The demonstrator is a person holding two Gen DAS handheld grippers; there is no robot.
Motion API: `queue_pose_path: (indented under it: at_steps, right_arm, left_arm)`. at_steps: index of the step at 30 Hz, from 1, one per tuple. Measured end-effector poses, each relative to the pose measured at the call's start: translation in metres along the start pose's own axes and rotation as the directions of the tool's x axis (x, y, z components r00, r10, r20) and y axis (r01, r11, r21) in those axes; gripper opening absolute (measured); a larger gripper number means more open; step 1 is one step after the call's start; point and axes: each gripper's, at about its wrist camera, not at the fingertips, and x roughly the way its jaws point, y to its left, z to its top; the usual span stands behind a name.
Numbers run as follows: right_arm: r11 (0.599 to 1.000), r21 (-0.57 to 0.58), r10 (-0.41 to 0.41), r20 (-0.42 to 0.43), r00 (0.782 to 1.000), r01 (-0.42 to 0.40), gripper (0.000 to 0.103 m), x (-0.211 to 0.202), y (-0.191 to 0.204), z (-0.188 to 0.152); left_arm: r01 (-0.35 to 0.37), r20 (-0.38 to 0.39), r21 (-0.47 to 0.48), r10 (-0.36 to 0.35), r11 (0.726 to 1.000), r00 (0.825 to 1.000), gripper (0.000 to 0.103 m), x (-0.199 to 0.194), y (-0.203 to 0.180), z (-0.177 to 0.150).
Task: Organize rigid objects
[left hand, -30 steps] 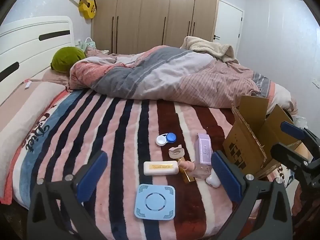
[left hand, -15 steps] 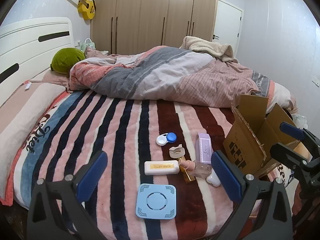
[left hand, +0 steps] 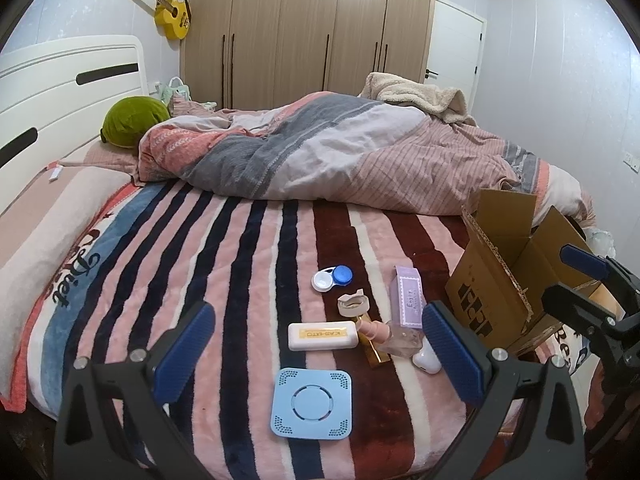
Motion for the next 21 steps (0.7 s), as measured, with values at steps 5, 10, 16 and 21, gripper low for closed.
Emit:
queue_pose_path:
  at_steps: [5,10,16,21]
  right_arm:
    - [1.0,0.001,0.003,0.0,1.0,-0.003,0.103,-0.0001,0.0003,0.0006]
    - [1.0,-0.002,0.007,-0.002,1.0,-0.007,0.103,0.0024,-0.0002,-0.0017]
    - [1.0,-0.003,0.017,-0.005,1.0,-0.017,0.103,0.0048,0.0006,-0.0028]
    - [1.0,-0.008,0.018,-0.007,1.0,-0.018,0.103,0.0055,0.0031,-0.0048]
  left_arm:
    - [0.006,0.002,-0.002,-0.006,1.0,1.0,0.103,-0.0002,0.0001,-0.0003]
    - [0.001,0.008,0.0,-0.001,1.0,1.0,0.103,-0.0021,0.0029,0.0014]
    - [-0.002,0.012,0.0,0.002,1.0,1.0,0.103,-0.0052,0.0037,0.004]
    - [-0.006,0.015,0.002,0.006,1.0,1.0,0.103,-0.0075,0.0031,0.0057]
